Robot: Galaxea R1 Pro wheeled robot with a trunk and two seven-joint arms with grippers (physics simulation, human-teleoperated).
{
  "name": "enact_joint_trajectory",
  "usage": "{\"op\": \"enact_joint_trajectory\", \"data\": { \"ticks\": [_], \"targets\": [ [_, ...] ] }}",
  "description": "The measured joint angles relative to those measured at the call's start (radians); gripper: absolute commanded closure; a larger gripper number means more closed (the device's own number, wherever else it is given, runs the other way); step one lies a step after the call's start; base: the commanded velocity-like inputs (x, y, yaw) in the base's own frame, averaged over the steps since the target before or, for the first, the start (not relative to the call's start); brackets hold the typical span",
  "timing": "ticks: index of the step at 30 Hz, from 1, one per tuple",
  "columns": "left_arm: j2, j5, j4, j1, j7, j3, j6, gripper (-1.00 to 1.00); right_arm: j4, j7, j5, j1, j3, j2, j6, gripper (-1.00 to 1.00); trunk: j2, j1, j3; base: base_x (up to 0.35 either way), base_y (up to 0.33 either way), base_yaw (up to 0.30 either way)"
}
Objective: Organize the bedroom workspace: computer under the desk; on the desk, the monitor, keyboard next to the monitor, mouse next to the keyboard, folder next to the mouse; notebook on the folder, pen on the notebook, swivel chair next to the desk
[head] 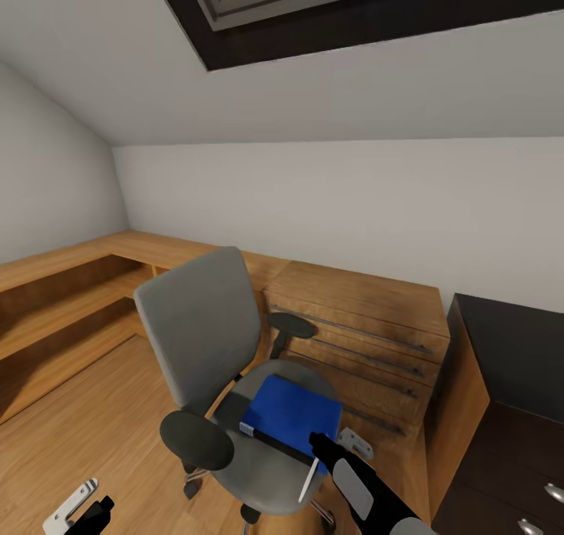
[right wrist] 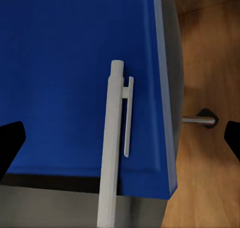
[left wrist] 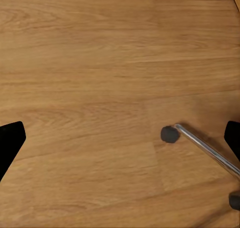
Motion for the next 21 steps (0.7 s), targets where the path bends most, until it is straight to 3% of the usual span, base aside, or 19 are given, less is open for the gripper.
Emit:
{"op": "enact_joint_trajectory", "data": {
  "ticks": [21],
  "targets": [
    [-0.002,0.000,0.000,0.000,0.001,0.000,0.000,-1.00,0.000,0.000,0.001,0.000,0.000,0.000,0.000,-1.00,-0.014,0.008,-0.006,0.000,0.000,0.000]
  ]
}}
